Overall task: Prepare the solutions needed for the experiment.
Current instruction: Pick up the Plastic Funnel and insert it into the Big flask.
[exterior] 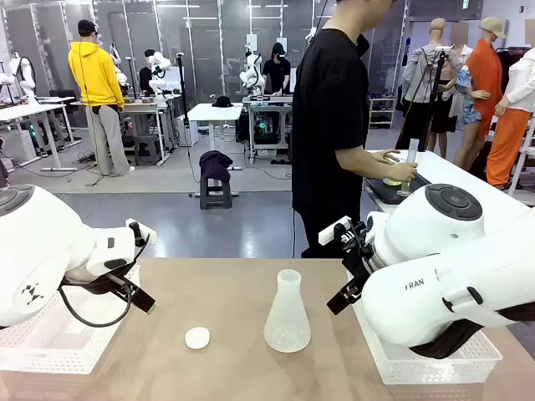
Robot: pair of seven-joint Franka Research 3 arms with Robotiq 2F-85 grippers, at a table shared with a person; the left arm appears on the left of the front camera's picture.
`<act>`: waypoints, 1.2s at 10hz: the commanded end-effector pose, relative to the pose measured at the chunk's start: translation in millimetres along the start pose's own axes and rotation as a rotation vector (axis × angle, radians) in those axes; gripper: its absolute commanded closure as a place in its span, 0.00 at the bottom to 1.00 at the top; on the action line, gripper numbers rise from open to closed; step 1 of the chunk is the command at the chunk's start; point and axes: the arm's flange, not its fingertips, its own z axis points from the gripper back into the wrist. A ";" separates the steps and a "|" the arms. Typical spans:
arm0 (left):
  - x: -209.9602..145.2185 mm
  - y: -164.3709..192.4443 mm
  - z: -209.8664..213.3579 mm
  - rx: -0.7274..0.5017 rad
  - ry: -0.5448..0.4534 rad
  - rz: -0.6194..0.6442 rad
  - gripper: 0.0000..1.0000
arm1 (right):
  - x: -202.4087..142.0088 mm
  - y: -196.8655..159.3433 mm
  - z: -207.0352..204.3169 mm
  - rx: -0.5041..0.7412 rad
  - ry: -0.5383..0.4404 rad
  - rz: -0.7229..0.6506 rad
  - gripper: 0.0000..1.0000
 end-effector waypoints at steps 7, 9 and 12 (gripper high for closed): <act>0.1 -0.3 0.0 0.000 0.000 -0.001 0.00 | 0.0 0.0 0.0 0.000 0.000 0.000 0.00; 0.1 -0.3 0.0 0.000 0.000 -0.001 0.00 | 0.0 0.0 0.0 0.000 0.000 0.000 0.00; 0.1 -0.3 0.0 0.000 0.000 -0.001 0.00 | 0.0 0.0 0.0 0.000 0.000 0.000 0.00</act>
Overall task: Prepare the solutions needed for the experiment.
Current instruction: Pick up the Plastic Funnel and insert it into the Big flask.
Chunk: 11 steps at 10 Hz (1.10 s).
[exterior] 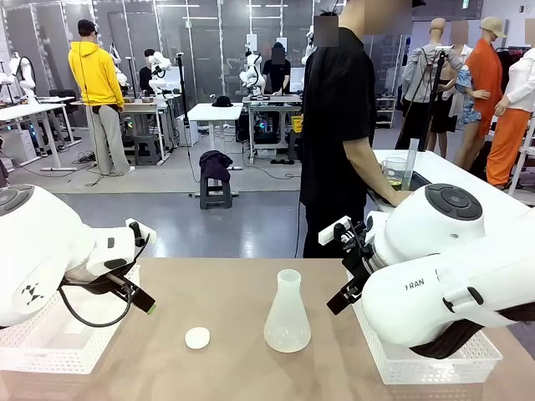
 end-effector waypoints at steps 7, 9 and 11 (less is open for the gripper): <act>0.0 0.0 0.0 0.000 0.000 0.000 0.00 | 0.0 -0.1 0.0 0.000 0.000 -0.002 0.00; 0.0 0.0 0.0 0.000 0.000 0.000 0.00 | 0.0 -0.1 0.0 0.000 0.000 -0.002 0.00; 9.0 -4.8 9.2 -0.001 -0.018 0.001 0.00 | 8.4 2.7 12.6 -0.030 0.004 -0.009 0.00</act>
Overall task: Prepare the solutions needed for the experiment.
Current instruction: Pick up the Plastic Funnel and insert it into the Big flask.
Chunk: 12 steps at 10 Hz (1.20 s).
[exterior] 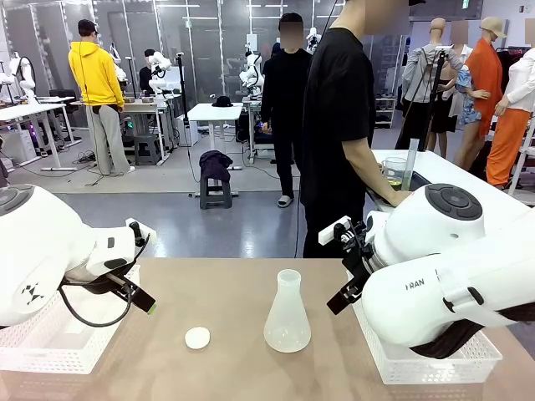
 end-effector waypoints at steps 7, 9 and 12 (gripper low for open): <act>21.4 -13.3 41.8 0.016 -0.068 -0.012 0.00 | 30.6 -0.5 76.1 -0.149 -0.032 -0.047 0.00; 21.4 -13.3 41.8 0.016 -0.068 -0.012 0.00 | 30.6 -0.5 76.1 -0.149 -0.032 -0.047 0.00; 21.3 5.3 42.7 -0.101 -0.153 0.116 0.00 | 35.7 -10.4 65.6 -0.032 -0.012 -0.256 0.00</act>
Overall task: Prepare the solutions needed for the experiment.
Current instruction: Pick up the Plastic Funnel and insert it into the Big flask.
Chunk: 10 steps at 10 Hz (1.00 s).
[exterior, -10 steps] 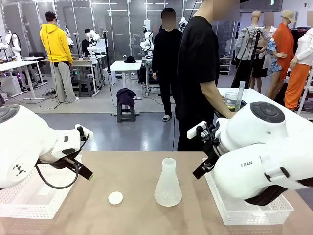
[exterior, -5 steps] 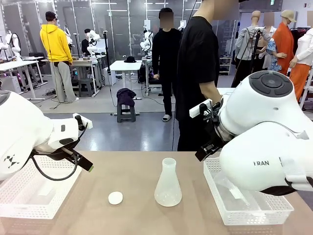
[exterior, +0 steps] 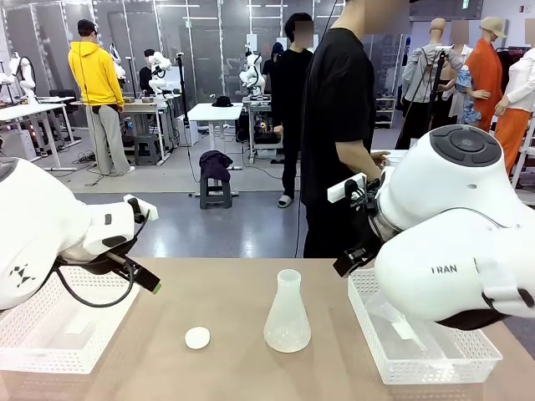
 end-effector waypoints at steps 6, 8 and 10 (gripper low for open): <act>-29.7 64.4 5.7 -0.304 -0.242 0.396 0.00 | 3.1 -37.4 -27.1 0.301 -0.018 -0.347 0.00; -8.6 59.1 19.4 -0.210 -0.168 0.423 0.00 | 6.2 -32.7 -26.6 0.265 0.035 -0.420 0.00; -11.5 62.9 19.8 -0.260 -0.186 0.433 0.00 | 8.4 -34.2 -24.2 0.279 0.021 -0.416 0.00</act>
